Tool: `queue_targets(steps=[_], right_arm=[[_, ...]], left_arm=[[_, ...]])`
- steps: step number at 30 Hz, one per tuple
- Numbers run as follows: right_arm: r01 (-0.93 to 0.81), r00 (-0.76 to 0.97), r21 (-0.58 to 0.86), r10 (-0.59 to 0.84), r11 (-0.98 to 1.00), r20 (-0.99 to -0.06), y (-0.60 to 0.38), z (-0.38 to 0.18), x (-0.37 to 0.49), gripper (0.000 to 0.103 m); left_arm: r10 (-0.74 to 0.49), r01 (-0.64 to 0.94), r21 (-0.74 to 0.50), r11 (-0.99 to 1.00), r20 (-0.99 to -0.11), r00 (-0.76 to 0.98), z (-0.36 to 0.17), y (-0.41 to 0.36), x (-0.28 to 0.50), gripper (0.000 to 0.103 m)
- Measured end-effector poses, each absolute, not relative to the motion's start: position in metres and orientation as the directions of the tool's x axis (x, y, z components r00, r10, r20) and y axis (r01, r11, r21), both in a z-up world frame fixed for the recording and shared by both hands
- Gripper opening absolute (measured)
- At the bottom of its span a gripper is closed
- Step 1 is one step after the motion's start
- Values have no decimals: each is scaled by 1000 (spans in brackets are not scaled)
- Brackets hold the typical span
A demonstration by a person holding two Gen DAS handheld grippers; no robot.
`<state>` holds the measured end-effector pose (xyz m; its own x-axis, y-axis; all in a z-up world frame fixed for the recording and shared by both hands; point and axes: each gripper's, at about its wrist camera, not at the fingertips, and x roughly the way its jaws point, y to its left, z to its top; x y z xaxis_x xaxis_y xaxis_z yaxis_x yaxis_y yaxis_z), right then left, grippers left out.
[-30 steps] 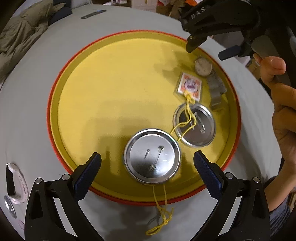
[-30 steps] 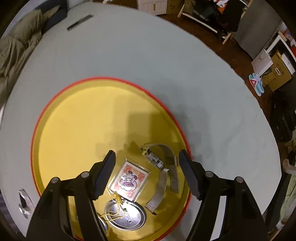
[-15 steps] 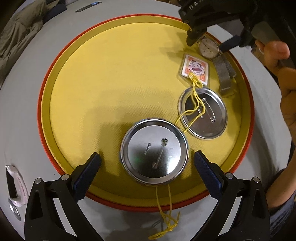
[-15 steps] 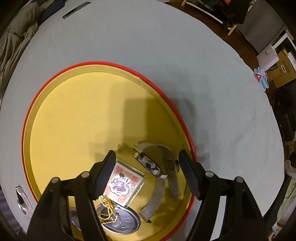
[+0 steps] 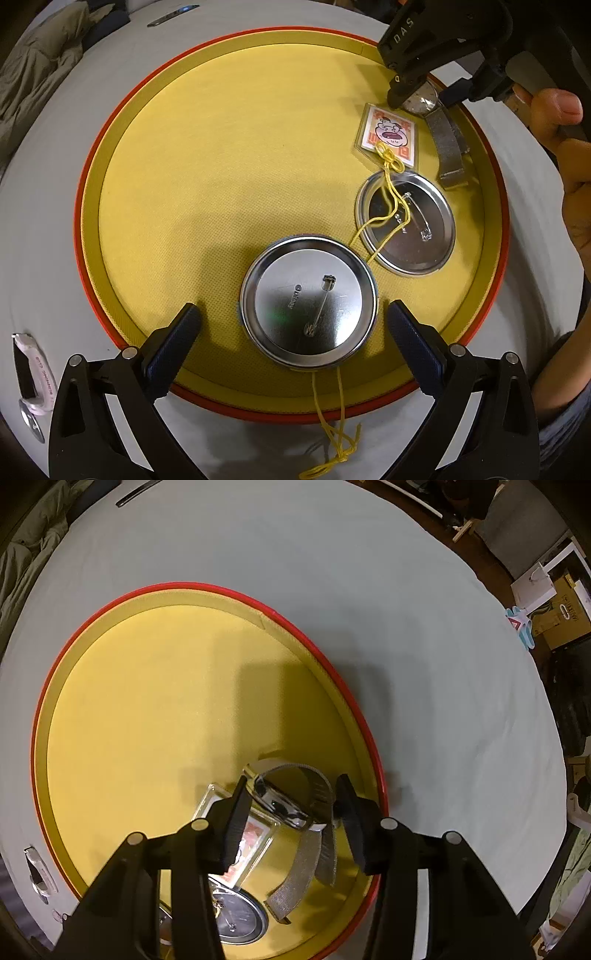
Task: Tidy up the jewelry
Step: 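Close the right tool on the silver mesh-strap watch in the tray, then hold the watch in the right tool while the left tool grasps the large silver badge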
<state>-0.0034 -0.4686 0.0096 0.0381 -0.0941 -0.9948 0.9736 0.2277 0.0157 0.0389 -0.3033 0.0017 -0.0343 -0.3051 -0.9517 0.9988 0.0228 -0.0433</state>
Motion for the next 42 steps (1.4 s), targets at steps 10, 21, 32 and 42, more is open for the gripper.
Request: queue_targets(steps=[10, 21, 32, 42], right_arm=[[976, 33, 8, -109, 218, -994, -474, 12, -4, 36], [978, 59, 35, -111, 204, -992, -476, 16, -18, 35], [976, 64, 36, -126, 215, -990, -460, 20, -14, 34], [975, 65, 38, -122, 217, -990, -459, 20, -14, 34]], left_arm=[[-329, 998, -12, 56, -944, 7, 0, -302, 41, 97], [-359, 992, -68, 105, -933, -25, 0, -302, 58, 86], [-372, 989, -80, 125, -928, -28, 3, -306, 61, 82], [-359, 989, -74, 128, -933, -23, 8, -310, 58, 82]])
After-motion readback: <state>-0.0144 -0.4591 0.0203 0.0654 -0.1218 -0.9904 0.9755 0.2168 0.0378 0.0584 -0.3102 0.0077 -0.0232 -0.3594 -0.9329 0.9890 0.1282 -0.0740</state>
